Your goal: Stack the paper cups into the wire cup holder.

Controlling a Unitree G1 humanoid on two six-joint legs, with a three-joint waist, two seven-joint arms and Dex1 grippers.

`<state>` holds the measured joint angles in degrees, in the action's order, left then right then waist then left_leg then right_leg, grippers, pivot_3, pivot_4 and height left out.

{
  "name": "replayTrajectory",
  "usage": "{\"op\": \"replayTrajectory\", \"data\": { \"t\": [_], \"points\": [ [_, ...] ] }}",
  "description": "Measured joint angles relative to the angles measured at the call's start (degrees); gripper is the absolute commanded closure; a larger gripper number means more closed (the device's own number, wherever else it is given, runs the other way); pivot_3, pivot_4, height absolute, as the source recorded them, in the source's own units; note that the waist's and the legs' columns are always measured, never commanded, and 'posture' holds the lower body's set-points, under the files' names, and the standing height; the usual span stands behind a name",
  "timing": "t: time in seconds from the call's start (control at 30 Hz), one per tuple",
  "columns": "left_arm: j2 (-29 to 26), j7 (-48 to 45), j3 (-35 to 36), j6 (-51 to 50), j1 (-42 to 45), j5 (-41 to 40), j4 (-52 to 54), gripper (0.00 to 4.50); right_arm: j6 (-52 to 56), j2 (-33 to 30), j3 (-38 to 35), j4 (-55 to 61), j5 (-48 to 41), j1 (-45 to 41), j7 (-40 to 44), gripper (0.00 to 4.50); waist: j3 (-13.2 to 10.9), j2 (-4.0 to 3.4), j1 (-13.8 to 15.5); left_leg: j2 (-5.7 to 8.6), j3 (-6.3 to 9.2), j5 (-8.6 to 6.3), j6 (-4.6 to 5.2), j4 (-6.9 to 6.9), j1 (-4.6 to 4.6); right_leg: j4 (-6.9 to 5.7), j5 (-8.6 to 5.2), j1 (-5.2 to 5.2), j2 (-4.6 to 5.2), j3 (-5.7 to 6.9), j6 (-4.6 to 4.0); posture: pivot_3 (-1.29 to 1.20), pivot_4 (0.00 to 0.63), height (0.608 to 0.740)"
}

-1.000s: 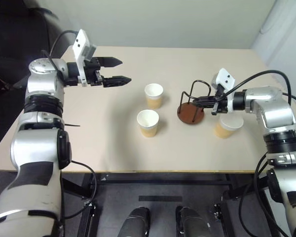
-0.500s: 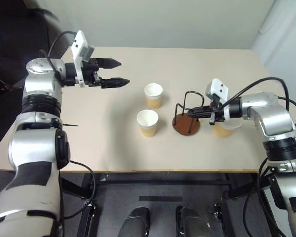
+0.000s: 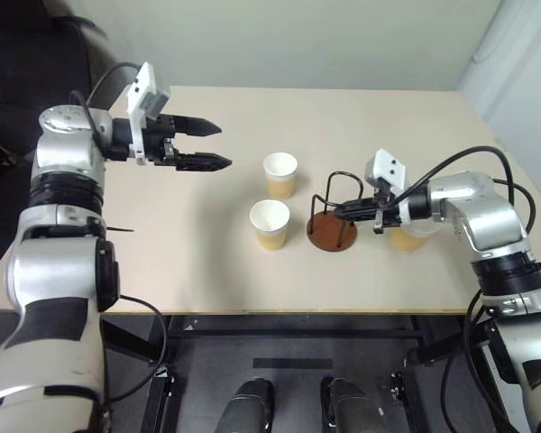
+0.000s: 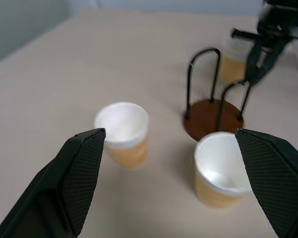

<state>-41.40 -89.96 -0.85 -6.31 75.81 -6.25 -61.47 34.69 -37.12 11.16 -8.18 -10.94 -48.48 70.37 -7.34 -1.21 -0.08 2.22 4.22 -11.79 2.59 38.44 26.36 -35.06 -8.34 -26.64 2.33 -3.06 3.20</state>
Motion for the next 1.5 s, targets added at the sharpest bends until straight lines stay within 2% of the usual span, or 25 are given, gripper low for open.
{"op": "replayTrajectory", "data": {
  "t": [0.23, 0.67, 0.93, 1.5],
  "points": [
    [-2.44, -0.26, -7.18, -1.37, -1.46, -2.75, 3.83, 0.0, -1.42, 0.11, 0.64, -1.84, 0.01, -0.73, 0.08, 4.48, 0.02, 0.03, 0.07, -0.02, 0.07, 0.0, 0.01, 0.08, 0.0, -0.01, 0.02, 0.04, 0.05, -0.02, -0.01, 0.0, 0.15, 0.74],
    [-6.6, -0.6, -17.31, -9.09, -5.34, -16.5, 16.8, 0.0, -1.87, 0.12, 0.91, -2.52, -0.01, -0.95, 0.43, 4.48, 0.02, 0.03, 0.06, -0.03, 0.06, 0.01, -0.01, 0.14, 0.0, -0.02, 0.05, 0.08, 0.03, 0.0, -0.02, 0.0, 0.15, 0.74],
    [-8.25, -0.64, -20.26, -11.64, -7.54, -21.15, 21.79, 0.0, -1.92, 0.08, 0.96, -2.58, 0.0, -0.95, 0.49, 4.48, 0.02, 0.03, 0.05, -0.03, 0.06, 0.03, -0.03, 0.15, -0.01, -0.02, 0.05, 0.1, 0.04, 0.0, -0.02, 0.0, 0.15, 0.74],
    [-9.17, -0.66, -20.59, -13.14, -8.63, -23.25, 24.27, 0.0, -2.65, -0.17, 1.16, -2.92, -0.02, -0.94, 1.25, 4.48, 0.02, 0.03, 0.05, -0.02, 0.07, 0.05, -0.04, 0.14, -0.02, 0.0, 0.05, 0.12, 0.04, -0.01, -0.02, 0.0, 0.15, 0.74]
  ]
}}
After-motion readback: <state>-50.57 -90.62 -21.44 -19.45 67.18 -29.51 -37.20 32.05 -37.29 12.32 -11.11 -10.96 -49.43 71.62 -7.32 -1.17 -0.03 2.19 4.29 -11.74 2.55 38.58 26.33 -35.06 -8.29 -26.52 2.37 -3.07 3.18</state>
